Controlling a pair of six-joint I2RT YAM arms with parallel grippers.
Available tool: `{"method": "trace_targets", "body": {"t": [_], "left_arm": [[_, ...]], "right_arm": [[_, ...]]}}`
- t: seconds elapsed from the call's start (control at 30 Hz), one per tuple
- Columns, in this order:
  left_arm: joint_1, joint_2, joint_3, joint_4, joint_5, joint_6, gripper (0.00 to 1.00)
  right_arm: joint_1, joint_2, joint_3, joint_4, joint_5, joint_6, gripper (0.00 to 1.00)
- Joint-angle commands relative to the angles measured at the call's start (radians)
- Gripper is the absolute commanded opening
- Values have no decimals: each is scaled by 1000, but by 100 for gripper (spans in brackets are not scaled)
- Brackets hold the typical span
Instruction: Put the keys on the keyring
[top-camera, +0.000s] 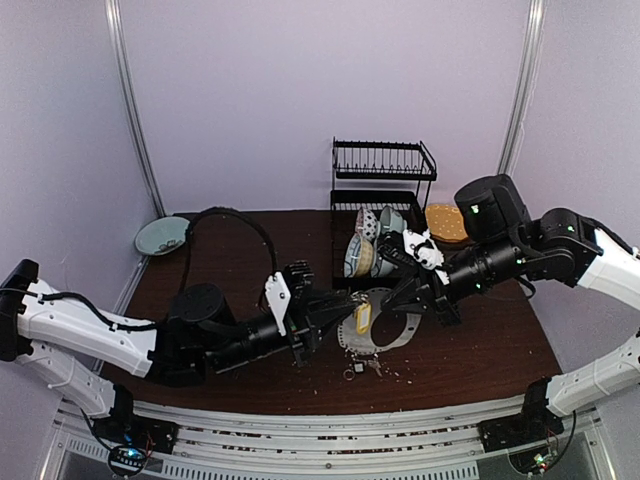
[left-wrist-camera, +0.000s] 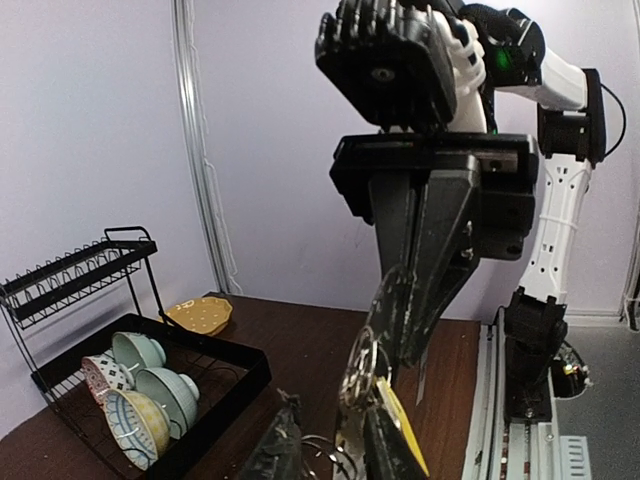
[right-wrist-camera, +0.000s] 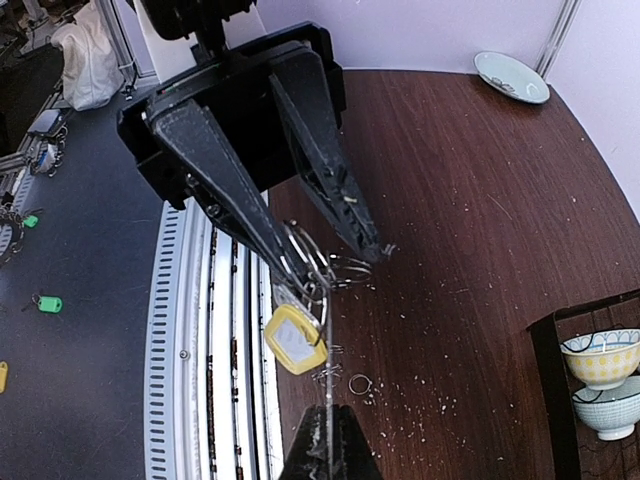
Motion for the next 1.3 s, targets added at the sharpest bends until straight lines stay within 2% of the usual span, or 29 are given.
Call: {"method": "trace_targets", "body": {"t": [0.0, 0.23, 0.53, 0.7, 0.8, 0.9, 1.03, 1.17, 1.27], "left_arm": [[7, -11, 45, -65, 22, 24, 34], [4, -75, 49, -152, 54, 48, 51], [-21, -142, 222, -517, 84, 99, 66], [-42, -117, 342, -700, 49, 125, 64], [-86, -78, 432, -792, -11, 156, 55], [-90, -57, 532, -918, -63, 105, 48], [-91, -35, 615, -1065, -94, 45, 50], [-93, 16, 667, -1129, -120, 36, 52], [-93, 38, 677, -1136, -156, 43, 47]], "right_arm": [[5, -12, 37, 47, -26, -4, 0], [4, -7, 38, 45, -7, 0, 0], [4, -8, 30, 49, -3, -2, 0], [4, -9, 31, 49, -3, -2, 0], [4, -8, 28, 49, 4, 1, 0], [4, -8, 37, 43, 6, 2, 0], [5, -13, 34, 43, 18, 4, 0], [4, -13, 26, 52, 22, 6, 0], [4, -9, 29, 53, 17, 6, 0]]}}
